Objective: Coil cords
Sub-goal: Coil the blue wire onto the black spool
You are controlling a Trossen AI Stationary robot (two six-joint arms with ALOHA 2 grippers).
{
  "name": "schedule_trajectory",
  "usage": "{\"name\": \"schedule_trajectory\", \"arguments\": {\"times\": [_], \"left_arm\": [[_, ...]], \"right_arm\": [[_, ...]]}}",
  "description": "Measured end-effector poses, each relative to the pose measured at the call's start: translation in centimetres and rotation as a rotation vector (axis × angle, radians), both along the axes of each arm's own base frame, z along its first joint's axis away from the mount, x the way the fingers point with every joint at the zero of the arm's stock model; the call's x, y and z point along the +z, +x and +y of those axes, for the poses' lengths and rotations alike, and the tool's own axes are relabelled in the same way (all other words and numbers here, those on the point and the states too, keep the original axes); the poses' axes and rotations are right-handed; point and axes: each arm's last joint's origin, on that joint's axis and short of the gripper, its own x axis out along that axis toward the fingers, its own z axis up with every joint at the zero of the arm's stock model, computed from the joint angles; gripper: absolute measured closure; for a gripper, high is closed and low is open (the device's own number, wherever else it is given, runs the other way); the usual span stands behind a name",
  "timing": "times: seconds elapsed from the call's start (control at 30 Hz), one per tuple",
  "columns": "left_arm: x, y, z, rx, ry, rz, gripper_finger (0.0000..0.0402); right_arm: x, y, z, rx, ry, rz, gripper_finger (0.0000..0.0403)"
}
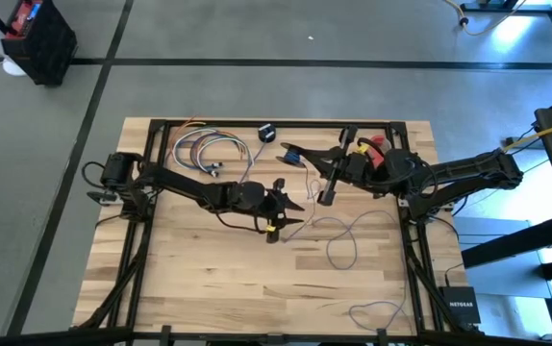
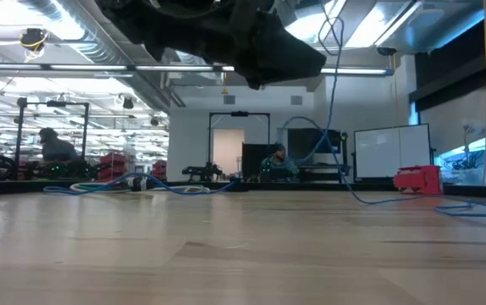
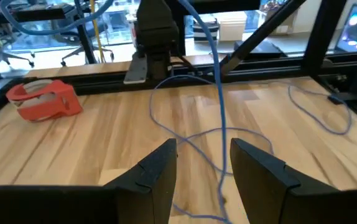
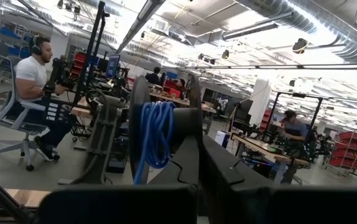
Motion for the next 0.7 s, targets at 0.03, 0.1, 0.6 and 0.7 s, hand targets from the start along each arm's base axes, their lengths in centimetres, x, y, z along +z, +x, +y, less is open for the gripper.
{"name": "schedule_trajectory", "arguments": {"times": [0.03, 0.1, 0.6, 0.7], "left_arm": [[0.0, 0.0, 0.0, 0.001, -0.007, -0.001, 0.0259], [0.0, 0.0, 0.0, 0.003, -0.019, 0.003, 0.0259], [-0.5, 1.2, -0.3, -0.051, -0.083, -0.028, 0.0259], [-0.6, 1.2, -0.5, -0.061, -0.086, -0.02, 0.0259]], "right_arm": [[0.0, 0.0, 0.0, 0.001, 0.0, 0.0, 0.0398], [0.0, 0.0, 0.0, 0.009, -0.003, 0.0, 0.0398], [0.0, 0.0, 0.0, 0.015, -0.005, -0.004, 0.0398], [0.0, 0.0, 0.1, 0.017, -0.005, -0.003, 0.0398]]}}
